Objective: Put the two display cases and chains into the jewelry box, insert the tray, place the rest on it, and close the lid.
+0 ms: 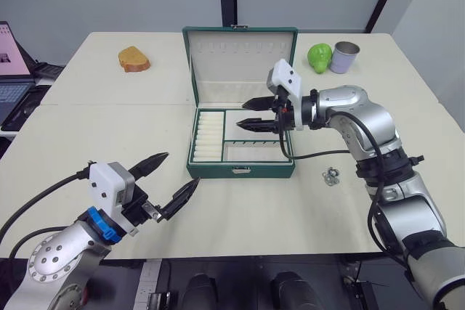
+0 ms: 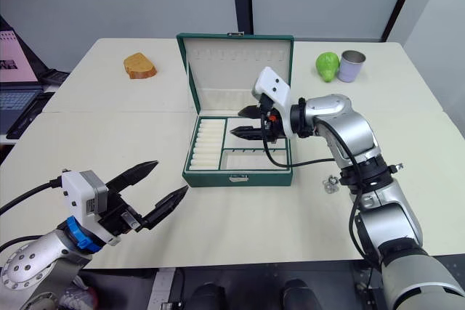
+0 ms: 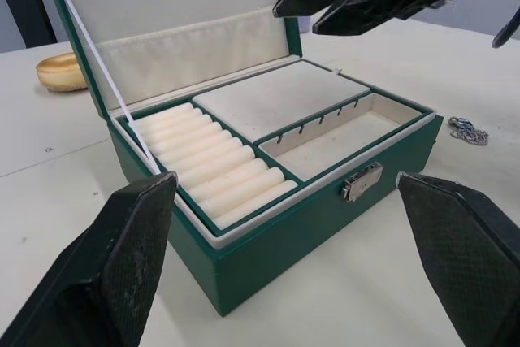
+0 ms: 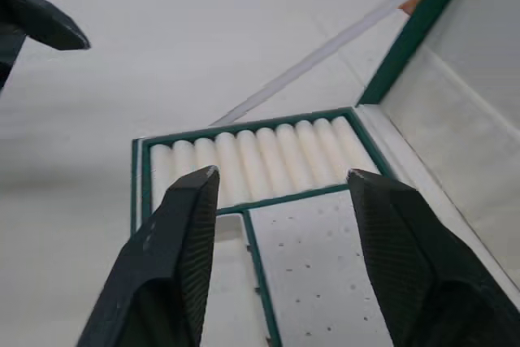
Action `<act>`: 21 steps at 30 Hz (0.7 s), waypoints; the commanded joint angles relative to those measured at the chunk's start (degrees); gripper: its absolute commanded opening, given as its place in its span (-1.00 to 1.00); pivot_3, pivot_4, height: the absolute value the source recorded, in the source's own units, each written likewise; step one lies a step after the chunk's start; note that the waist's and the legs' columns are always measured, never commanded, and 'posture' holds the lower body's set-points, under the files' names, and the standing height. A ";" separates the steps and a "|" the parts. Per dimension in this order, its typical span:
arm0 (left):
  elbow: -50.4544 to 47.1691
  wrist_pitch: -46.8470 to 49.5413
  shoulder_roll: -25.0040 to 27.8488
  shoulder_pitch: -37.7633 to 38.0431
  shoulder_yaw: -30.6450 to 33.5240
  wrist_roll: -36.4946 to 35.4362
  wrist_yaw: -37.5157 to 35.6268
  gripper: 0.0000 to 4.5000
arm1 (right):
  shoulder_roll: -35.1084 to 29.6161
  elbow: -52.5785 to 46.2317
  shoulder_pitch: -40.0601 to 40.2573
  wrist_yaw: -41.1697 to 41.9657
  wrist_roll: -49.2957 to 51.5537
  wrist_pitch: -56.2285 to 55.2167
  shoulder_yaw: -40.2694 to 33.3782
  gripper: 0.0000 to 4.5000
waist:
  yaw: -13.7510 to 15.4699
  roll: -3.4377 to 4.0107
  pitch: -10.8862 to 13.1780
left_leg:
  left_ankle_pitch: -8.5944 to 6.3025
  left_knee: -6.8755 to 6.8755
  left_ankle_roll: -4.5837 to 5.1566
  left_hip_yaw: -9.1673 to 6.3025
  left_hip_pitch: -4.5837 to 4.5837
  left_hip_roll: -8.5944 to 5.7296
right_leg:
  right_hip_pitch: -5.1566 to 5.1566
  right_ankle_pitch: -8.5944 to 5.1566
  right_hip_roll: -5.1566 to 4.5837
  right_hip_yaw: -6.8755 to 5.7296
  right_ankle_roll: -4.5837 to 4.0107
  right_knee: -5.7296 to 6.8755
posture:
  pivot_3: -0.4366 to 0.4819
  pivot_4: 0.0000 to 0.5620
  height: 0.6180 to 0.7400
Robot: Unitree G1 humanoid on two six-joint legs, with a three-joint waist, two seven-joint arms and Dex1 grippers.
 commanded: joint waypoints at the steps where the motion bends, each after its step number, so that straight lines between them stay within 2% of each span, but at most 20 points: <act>1: -0.58 -0.10 0.66 -0.86 -0.24 -0.75 -0.24 1.00 | 0.59 1.05 0.71 -1.30 -0.19 -4.51 -1.90 -0.18 | -0.14 0.00 0.00 | 0.00 -0.01 0.00 0.01 0.00 0.00 | -0.01 0.00 0.00 0.01 0.00 0.00 | -0.05 -0.47 1.00; 9: 0.38 0.56 1.37 -2.61 -0.45 -1.24 -0.53 1.00 | 0.29 3.34 6.33 -2.54 -5.03 -9.03 2.71 -0.97 | -0.41 0.00 0.00 | 0.00 -0.01 0.00 0.01 0.01 0.01 | 0.00 0.00 0.01 0.00 0.00 0.01 | -0.05 -0.47 1.00; 16: 0.81 1.20 1.59 -3.67 -0.72 -1.46 -0.75 1.00 | 0.56 4.22 8.40 -3.25 -8.38 -8.72 5.01 -0.99 | -0.64 -0.01 -0.02 | 0.01 0.00 -0.01 -0.01 0.03 0.02 | 0.03 0.00 0.02 -0.02 0.00 0.02 | -0.05 -0.47 1.00; 21: 1.31 1.48 1.76 -4.47 -0.97 -1.44 -0.94 1.00 | 0.89 3.83 7.44 -2.98 -6.25 -8.49 2.47 -0.99 | -0.65 -0.01 -0.02 | 0.01 0.00 -0.01 -0.02 0.06 0.02 | 0.09 0.00 0.02 -0.02 0.00 0.02 | -0.05 -0.47 1.00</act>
